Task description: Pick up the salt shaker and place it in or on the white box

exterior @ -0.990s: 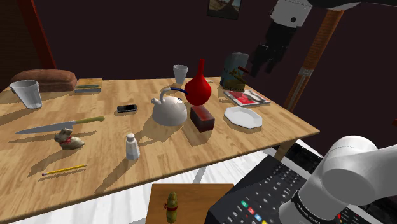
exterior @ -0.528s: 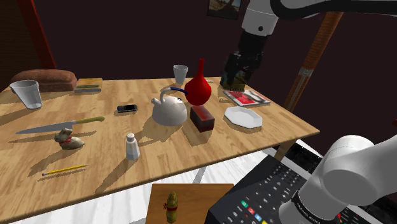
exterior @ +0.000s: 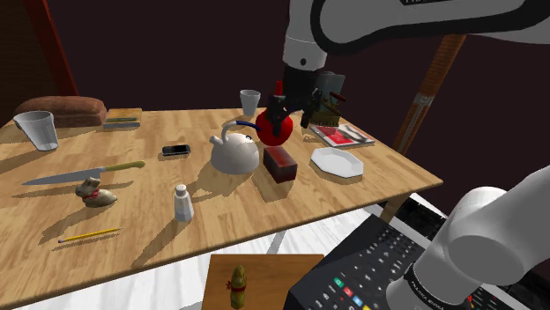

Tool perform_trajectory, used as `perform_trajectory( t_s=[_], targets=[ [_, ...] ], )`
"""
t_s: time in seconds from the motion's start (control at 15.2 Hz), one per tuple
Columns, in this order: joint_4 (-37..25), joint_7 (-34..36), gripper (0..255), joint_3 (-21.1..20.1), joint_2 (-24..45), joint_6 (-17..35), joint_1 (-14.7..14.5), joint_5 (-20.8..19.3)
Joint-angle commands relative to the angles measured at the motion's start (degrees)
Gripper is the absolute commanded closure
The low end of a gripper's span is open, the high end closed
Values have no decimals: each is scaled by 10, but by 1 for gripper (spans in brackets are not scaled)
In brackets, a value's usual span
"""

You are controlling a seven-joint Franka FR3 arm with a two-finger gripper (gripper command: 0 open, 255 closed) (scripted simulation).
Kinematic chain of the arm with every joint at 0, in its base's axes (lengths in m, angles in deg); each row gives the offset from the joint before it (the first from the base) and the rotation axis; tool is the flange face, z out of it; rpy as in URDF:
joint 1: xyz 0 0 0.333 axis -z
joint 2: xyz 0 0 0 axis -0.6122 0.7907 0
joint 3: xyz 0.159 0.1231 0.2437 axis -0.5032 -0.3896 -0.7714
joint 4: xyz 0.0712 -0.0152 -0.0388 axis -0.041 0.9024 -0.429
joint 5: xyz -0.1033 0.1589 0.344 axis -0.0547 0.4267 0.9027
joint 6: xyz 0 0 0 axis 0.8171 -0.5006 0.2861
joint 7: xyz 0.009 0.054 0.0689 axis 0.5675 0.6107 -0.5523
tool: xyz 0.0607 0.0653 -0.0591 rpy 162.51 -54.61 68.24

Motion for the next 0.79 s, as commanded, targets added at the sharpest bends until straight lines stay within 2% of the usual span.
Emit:
perform_trajectory(
  t_s=[0.0, 0.4, 0.73],
  targets=[
    [-22, 27, 0, -20, 38, 8, -2, -5],
    [-102, 111, 0, -71, 167, 24, -13, -41],
    [-191, 181, 0, -97, 286, 20, -37, -88]
  ],
)
